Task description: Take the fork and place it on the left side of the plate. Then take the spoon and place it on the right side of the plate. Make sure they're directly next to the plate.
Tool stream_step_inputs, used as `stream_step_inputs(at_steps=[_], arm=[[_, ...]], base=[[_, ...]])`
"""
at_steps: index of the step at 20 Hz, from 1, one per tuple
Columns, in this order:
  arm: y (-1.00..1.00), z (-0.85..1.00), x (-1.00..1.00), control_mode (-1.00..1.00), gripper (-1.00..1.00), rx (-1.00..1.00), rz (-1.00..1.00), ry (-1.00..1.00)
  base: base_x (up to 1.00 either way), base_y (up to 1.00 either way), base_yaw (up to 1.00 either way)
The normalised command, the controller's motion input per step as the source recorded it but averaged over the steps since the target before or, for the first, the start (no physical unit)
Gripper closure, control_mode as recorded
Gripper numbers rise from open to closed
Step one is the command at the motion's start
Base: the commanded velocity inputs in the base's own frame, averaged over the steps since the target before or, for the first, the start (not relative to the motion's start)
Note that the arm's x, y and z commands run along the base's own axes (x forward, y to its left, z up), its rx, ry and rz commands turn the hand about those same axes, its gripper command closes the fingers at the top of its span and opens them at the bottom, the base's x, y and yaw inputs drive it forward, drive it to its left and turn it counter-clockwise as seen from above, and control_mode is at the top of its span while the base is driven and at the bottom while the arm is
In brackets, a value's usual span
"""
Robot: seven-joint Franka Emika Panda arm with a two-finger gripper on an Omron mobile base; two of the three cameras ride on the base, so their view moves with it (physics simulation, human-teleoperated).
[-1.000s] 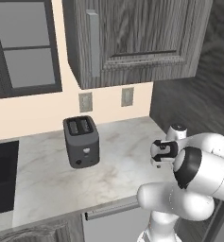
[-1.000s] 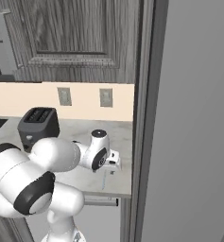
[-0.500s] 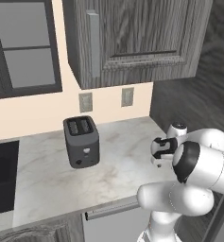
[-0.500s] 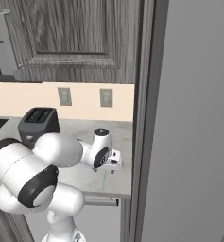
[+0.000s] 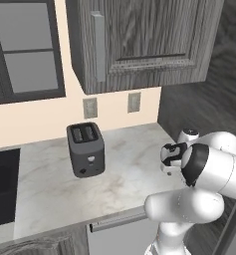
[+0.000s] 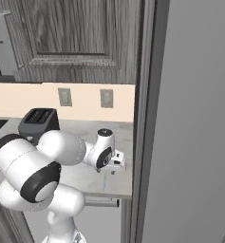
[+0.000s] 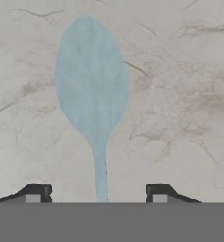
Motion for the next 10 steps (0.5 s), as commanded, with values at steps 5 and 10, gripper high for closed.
stream_step_inputs(at_steps=[5, 10], arm=[[0.28, -0.55, -0.03, -1.00, 1.00, 0.00, 0.00, -0.02], [0.33, -0.54, -0.15, -1.00, 1.00, -0.03, 0.00, -0.03]], base=[[0.00, 0.00, 0.00], [0.00, 0.00, 0.00]])
